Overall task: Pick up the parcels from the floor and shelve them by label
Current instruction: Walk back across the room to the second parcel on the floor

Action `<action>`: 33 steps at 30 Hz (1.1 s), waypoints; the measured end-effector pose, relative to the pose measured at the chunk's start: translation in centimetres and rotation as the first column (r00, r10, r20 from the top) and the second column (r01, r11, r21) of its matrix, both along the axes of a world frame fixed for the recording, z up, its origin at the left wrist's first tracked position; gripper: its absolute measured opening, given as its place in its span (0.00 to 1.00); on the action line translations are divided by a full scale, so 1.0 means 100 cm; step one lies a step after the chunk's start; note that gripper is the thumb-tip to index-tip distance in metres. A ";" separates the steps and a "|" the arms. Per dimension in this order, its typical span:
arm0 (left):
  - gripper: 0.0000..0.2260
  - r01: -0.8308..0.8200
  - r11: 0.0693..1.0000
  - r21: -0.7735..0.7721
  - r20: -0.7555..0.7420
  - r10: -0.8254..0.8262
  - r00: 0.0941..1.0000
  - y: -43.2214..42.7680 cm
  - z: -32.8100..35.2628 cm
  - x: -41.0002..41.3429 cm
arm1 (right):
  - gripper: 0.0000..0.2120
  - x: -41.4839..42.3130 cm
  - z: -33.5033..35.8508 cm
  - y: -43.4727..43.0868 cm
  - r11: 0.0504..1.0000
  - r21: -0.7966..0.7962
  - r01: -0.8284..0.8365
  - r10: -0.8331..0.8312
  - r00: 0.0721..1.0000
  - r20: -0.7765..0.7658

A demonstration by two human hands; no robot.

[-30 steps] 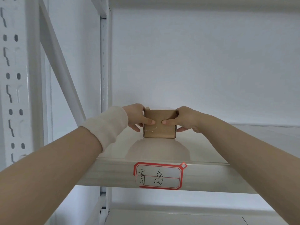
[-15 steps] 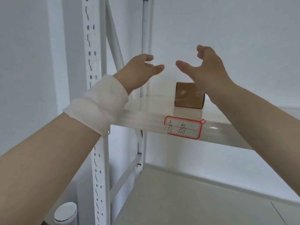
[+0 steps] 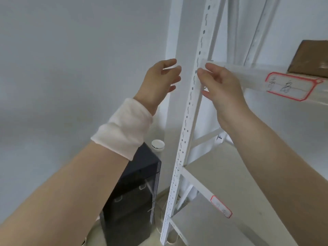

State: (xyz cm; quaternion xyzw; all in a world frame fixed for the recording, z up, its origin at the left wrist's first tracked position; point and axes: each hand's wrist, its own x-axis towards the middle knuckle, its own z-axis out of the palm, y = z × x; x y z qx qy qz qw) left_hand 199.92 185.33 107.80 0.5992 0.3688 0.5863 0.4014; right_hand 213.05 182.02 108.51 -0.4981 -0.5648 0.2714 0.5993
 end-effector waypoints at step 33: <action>0.15 -0.432 0.016 -0.902 0.210 0.889 -0.406 -0.504 -0.450 -0.244 | 0.10 -0.376 -0.448 -0.346 -0.293 -0.823 -0.486 0.803 0.343 -0.488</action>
